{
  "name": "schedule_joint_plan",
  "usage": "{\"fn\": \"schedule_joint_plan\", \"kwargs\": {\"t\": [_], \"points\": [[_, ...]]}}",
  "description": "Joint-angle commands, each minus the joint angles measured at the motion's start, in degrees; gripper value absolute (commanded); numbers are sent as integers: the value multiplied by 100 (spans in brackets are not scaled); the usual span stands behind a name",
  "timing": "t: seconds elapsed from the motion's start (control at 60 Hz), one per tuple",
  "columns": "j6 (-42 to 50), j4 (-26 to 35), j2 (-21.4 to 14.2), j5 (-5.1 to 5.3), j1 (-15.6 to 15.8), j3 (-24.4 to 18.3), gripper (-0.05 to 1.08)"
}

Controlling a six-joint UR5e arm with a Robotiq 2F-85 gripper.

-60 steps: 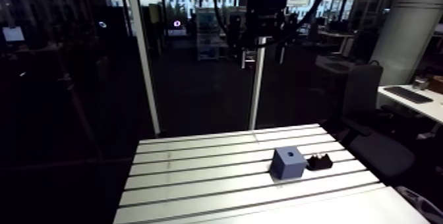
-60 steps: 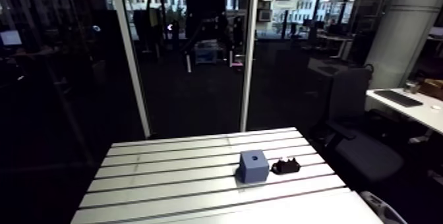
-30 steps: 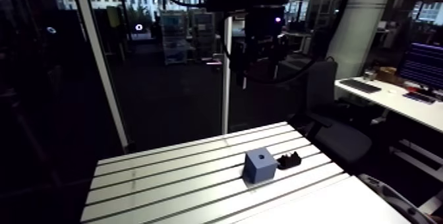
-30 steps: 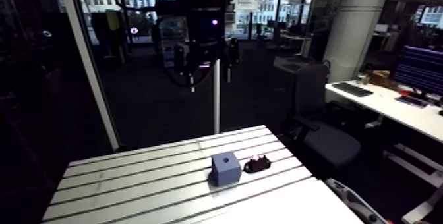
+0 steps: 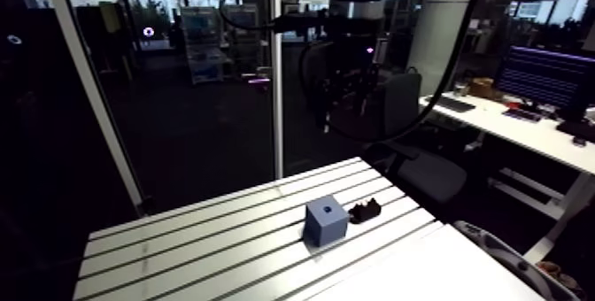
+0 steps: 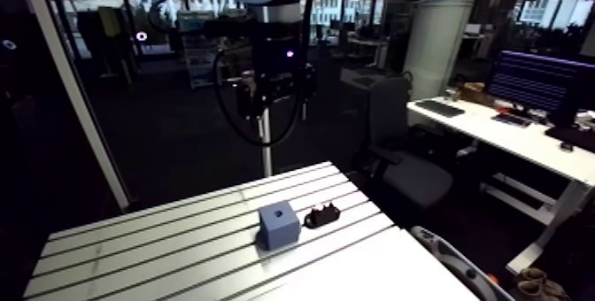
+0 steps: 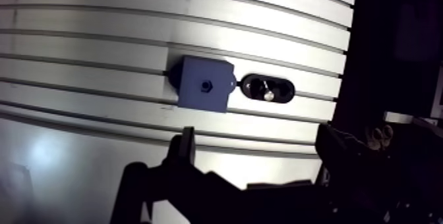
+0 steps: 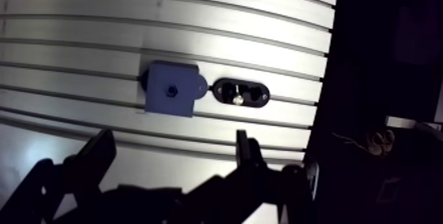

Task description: Pick up the M10 bolt and insert it into the hex recess until seated.

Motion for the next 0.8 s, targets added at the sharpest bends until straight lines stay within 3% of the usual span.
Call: {"fn": "schedule_joint_plan", "kwargs": {"t": [0.017, 0.333, 0.533, 0.567, 0.583, 0.8], "points": [[42, -289, 155, 151, -225, 149, 1], [177, -451, 418, 252, -598, 282, 1], [218, -459, 629, 252, -628, 269, 1], [273, -459, 685, 245, -629, 251, 1], [356, -452, 761, 184, -629, 226, 1], [536, -442, 954, 131, -620, 127, 2]]}}
